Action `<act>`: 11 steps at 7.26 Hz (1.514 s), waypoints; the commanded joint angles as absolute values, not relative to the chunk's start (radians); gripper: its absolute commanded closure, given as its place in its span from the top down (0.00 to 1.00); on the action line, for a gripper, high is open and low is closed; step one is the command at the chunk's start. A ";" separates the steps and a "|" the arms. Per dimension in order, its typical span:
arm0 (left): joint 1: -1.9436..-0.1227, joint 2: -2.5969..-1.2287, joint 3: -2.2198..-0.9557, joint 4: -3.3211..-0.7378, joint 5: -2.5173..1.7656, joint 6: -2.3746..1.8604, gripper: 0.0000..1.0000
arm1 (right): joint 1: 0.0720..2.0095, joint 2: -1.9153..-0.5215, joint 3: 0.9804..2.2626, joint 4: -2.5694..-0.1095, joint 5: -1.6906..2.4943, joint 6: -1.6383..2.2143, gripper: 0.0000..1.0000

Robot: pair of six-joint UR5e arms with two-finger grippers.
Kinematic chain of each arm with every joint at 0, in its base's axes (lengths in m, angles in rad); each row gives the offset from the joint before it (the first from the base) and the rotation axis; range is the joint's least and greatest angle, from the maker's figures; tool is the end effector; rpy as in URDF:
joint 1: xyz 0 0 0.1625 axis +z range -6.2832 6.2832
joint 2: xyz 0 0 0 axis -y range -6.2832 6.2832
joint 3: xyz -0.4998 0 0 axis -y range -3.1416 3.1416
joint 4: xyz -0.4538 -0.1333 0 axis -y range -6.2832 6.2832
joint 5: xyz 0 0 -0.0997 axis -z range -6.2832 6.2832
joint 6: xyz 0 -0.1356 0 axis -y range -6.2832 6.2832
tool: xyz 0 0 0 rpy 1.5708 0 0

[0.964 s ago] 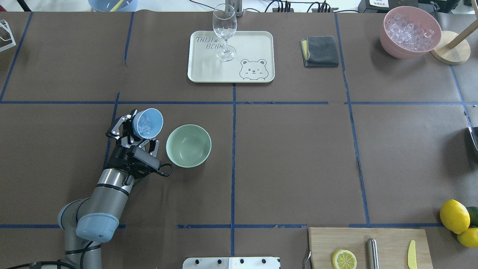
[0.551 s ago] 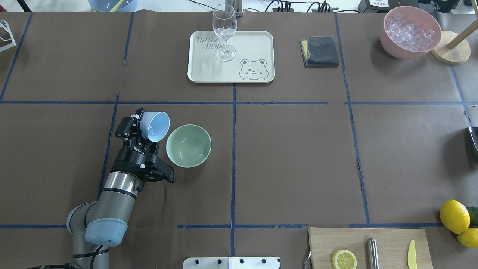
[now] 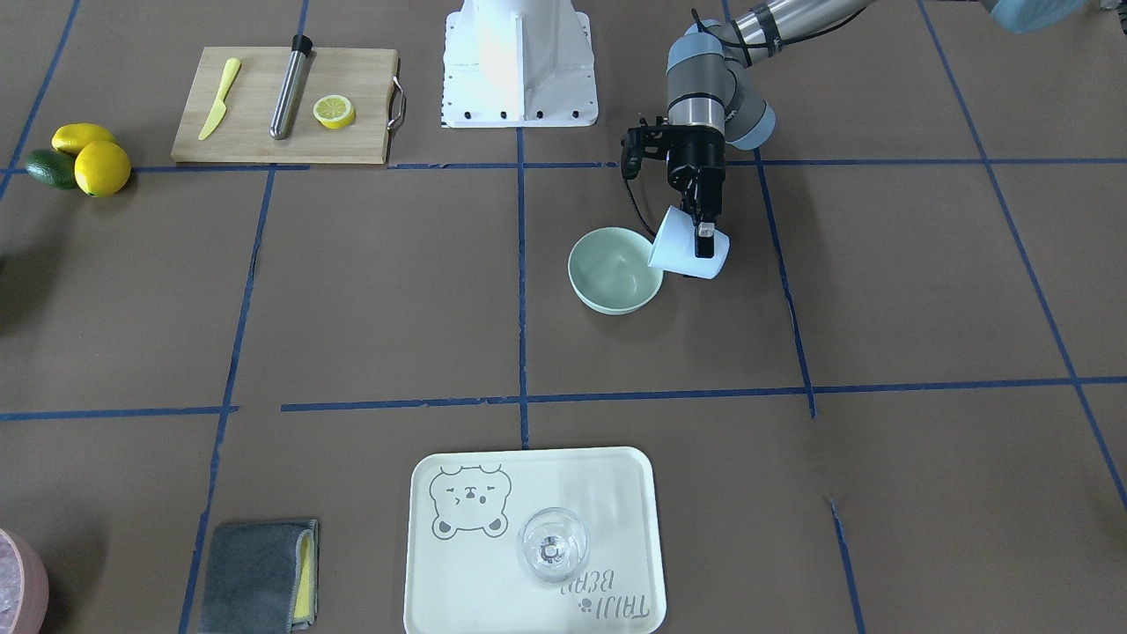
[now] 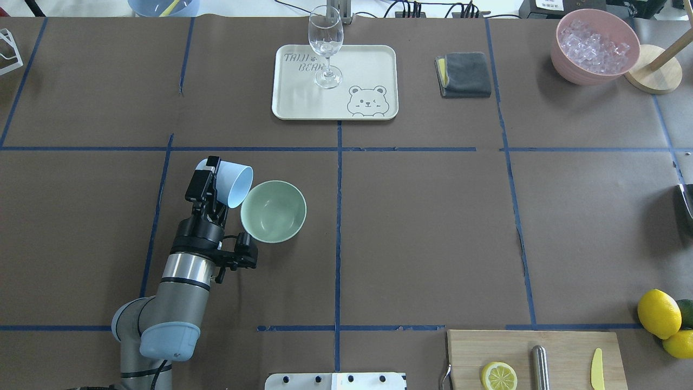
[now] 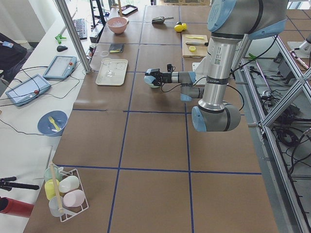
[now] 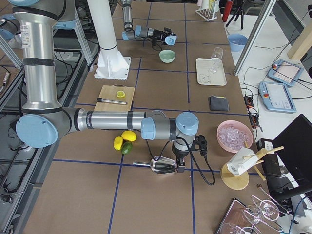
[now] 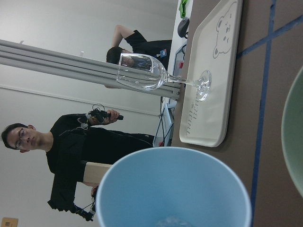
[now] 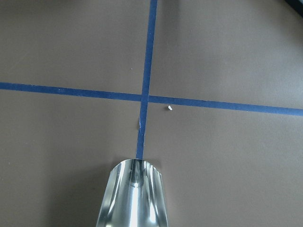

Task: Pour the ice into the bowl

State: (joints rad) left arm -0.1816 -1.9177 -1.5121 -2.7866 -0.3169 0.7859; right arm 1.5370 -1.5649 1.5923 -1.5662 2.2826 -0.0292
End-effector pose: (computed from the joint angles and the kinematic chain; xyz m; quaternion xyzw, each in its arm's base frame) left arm 0.5957 -0.3759 0.4069 0.6555 -0.2448 0.3375 0.6297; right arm 0.0258 -0.5607 0.7493 0.0142 -0.3484 -0.0351 0.9366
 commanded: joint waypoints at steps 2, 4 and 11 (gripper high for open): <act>-0.179 -1.937 -1.483 -2.775 -0.302 0.963 0.00 | 1.537 -1.566 1.591 -1.566 2.283 -0.029 1.00; -0.178 -1.945 -1.482 -2.772 -0.275 1.059 0.00 | 1.537 -1.566 1.591 -1.566 2.283 -0.029 1.00; -0.173 -1.953 -1.483 -2.775 -0.259 1.086 0.00 | 1.537 -1.565 1.591 -1.566 2.284 -0.028 1.00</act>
State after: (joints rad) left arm -0.1735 -1.9527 -1.4823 -2.7738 -0.2593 1.0860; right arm 1.5371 -1.5647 1.5916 -1.5662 2.2840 -0.0288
